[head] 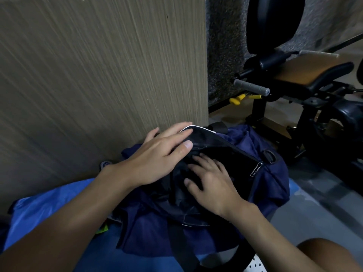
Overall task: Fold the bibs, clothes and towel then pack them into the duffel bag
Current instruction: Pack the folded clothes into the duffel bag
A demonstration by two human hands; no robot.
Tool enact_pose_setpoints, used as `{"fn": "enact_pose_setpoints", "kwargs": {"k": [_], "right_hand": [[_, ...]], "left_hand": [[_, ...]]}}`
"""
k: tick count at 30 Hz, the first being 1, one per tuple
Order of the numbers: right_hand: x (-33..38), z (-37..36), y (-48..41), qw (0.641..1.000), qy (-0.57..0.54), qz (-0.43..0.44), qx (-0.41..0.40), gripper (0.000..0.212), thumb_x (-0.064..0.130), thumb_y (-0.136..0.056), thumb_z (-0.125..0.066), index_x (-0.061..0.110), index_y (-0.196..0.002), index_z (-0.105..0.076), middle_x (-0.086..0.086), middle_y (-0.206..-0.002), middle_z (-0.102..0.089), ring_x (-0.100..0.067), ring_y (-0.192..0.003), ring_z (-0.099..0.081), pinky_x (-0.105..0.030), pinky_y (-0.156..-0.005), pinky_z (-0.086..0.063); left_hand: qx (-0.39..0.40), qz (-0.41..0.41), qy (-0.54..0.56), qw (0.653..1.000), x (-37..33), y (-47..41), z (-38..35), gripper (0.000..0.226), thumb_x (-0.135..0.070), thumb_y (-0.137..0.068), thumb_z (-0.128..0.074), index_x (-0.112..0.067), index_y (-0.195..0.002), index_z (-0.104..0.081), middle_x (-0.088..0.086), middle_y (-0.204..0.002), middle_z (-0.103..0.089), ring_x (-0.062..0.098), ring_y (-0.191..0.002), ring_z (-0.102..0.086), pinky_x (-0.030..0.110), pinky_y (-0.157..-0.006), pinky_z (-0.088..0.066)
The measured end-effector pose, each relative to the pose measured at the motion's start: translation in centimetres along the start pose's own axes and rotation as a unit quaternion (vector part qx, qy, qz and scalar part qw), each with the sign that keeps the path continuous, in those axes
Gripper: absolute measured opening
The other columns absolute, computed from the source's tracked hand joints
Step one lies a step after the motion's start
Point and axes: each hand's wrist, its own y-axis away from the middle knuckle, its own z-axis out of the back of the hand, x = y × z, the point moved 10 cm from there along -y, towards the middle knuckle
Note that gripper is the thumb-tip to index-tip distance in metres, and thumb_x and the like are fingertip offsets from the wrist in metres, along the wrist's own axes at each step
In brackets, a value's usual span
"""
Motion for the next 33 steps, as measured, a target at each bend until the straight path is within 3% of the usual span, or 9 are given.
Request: {"fn": "enact_pose_setpoints", "kwargs": {"k": [3,6,9,13,17,22,25,29,33], "right_hand": [[-1.4,-4.1,1.1,0.982,0.09,-0.013,0.166,0.079,0.072,-0.088,-0.036,0.035,-0.154,-0.013,0.003,-0.164,0.01,-0.02,-0.149,0.019,-0.05,-0.12,0.006],[-3.1,-5.8,1.0,0.973,0.106,-0.045,0.201,0.084,0.068,-0.092,-0.038,0.033,-0.155,0.005,0.001,-0.162,0.022,-0.021,-0.147,0.025,-0.053,-0.12,0.001],[-3.4,-6.2,-0.2,0.98,0.093,-0.058,0.167,0.08,0.066,-0.094,-0.034,0.033,-0.155,0.005,0.001,-0.163,0.018,-0.019,-0.148,0.021,-0.051,-0.121,-0.003],[-3.1,-5.9,-0.9,0.984,0.107,-0.064,0.13,0.083,0.071,-0.09,-0.035,0.033,-0.155,0.0,0.002,-0.163,0.013,-0.023,-0.148,0.021,-0.056,-0.119,0.005],[-2.6,-5.2,-0.8,0.986,0.07,-0.075,0.129,0.081,0.08,-0.082,-0.014,0.041,-0.153,-0.006,0.006,-0.164,0.006,-0.024,-0.149,0.018,-0.058,-0.117,0.005],[-4.0,-6.7,-1.0,0.98,0.06,-0.108,0.157,0.07,0.071,-0.093,-0.013,0.04,-0.154,0.001,0.007,-0.162,0.018,-0.018,-0.147,0.023,-0.05,-0.12,0.004],[-4.2,-6.9,-1.6,0.982,0.059,-0.11,0.145,0.07,0.07,-0.094,-0.015,0.038,-0.154,0.0,0.005,-0.163,0.018,-0.019,-0.148,0.022,-0.05,-0.12,0.006],[-3.0,-6.1,-1.6,0.982,0.141,-0.09,0.091,0.081,0.071,-0.083,0.004,0.033,-0.154,-0.008,0.0,-0.164,0.008,-0.027,-0.149,0.011,-0.058,-0.117,0.005],[-2.8,-6.6,-1.1,0.984,0.116,-0.086,0.108,0.071,0.067,-0.093,-0.011,0.032,-0.155,-0.004,0.0,-0.164,0.007,-0.025,-0.15,0.011,-0.055,-0.118,0.0]], "left_hand": [[0.007,-0.011,-0.019,1.0,-0.2,0.2,0.0,0.075,-0.066,-0.089,-0.03,-0.03,-0.154,-0.031,-0.037,-0.156,-0.012,-0.017,-0.141,-0.014,0.048,-0.123,-0.003],[0.01,-0.021,-0.031,0.999,-0.4,0.3,0.1,0.078,-0.064,-0.086,-0.041,-0.03,-0.155,-0.029,-0.038,-0.156,-0.01,-0.016,-0.141,-0.015,0.048,-0.123,-0.002],[0.008,-0.027,-0.032,0.999,-0.6,0.5,0.4,0.074,-0.055,-0.088,-0.049,-0.03,-0.155,-0.028,-0.036,-0.156,-0.01,-0.016,-0.141,-0.017,0.049,-0.123,-0.003],[0.003,-0.036,-0.034,0.999,-0.6,0.4,0.8,0.072,-0.055,-0.089,-0.044,-0.03,-0.154,-0.03,-0.035,-0.157,-0.012,-0.014,-0.14,-0.02,0.051,-0.122,-0.007],[0.0,-0.047,-0.041,0.998,-0.8,0.3,0.7,0.075,-0.055,-0.087,-0.049,-0.028,-0.154,-0.031,-0.032,-0.158,-0.014,-0.011,-0.142,-0.021,0.052,-0.121,-0.012],[0.007,-0.059,-0.046,0.997,-0.9,0.5,0.7,0.083,-0.046,-0.084,-0.068,-0.028,-0.155,-0.028,-0.032,-0.158,-0.012,-0.015,-0.14,-0.018,0.051,-0.121,-0.013],[-0.003,-0.064,-0.05,0.997,-1.0,0.6,1.1,0.083,-0.05,-0.082,-0.063,-0.029,-0.155,-0.03,-0.032,-0.158,-0.013,-0.015,-0.14,-0.019,0.051,-0.121,-0.014],[-0.002,-0.07,-0.059,0.996,-0.9,0.6,1.3,0.084,-0.056,-0.079,-0.056,-0.028,-0.154,-0.031,-0.03,-0.159,-0.014,-0.01,-0.143,-0.02,0.054,-0.12,-0.016],[0.001,-0.063,-0.061,0.996,-0.9,0.5,1.2,0.086,-0.052,-0.079,-0.061,-0.026,-0.155,-0.03,-0.03,-0.159,-0.013,-0.01,-0.143,-0.018,0.053,-0.12,-0.014]]}}
